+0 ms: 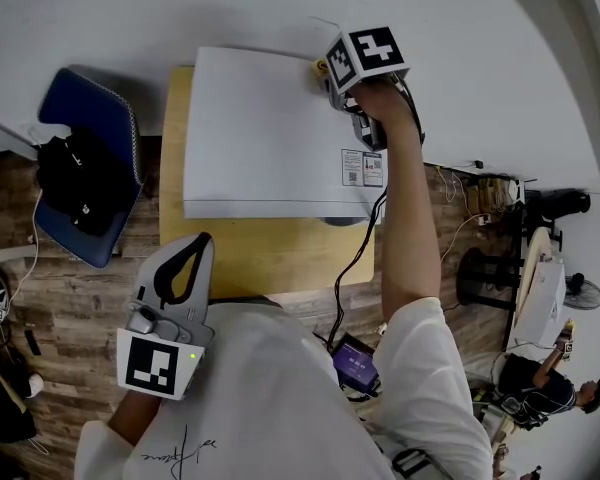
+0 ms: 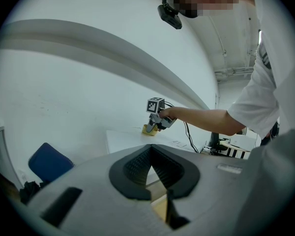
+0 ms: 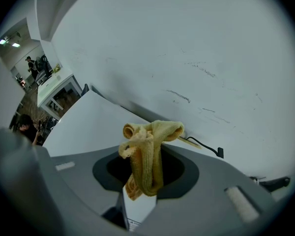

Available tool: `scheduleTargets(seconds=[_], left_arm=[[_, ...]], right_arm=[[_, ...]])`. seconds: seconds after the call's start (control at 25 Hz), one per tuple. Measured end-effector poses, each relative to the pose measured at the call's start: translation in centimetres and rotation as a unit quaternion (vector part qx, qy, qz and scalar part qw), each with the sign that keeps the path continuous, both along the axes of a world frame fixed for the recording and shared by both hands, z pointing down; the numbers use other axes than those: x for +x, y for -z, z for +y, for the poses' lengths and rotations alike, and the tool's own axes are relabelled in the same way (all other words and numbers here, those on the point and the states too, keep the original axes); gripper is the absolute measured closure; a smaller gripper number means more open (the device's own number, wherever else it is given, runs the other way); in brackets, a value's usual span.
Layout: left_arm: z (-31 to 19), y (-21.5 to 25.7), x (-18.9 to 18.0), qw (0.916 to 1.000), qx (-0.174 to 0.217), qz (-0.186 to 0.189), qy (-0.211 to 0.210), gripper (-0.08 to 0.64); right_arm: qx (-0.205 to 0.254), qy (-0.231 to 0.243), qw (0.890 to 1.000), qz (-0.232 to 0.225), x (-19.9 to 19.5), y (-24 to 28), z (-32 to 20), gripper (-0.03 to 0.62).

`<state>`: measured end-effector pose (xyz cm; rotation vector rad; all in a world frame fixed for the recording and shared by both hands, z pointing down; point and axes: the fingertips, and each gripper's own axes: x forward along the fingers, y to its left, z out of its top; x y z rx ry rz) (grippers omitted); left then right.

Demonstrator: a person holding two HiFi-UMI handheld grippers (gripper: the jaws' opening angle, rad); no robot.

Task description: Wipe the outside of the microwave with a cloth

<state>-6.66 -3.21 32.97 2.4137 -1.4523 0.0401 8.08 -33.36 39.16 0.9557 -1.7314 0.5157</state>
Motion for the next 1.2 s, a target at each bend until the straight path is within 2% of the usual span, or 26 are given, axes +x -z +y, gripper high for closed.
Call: scheduleTargets(seconds=[0.24, 0.64, 1.2], left_arm=[[0.1, 0.2, 0.3, 0.9999, 0.008, 0.004, -0.006, 0.566], [0.4, 0.3, -0.2, 0.9999, 0.009, 0.01, 0.01, 0.566], [0.4, 0.4, -1.8, 0.9994, 0.005, 0.008, 0.032, 0.566]], right_arm=[[-0.004, 0.013, 1.0, -0.02, -1.7, 0.1, 0.2, 0.466], [-0.008, 0.04, 0.999, -0.035, -4.5, 0.1, 0.6, 0.468], [-0.02, 0.094, 0.993, -0.069, -11.5, 0.1, 1.2, 0.468]])
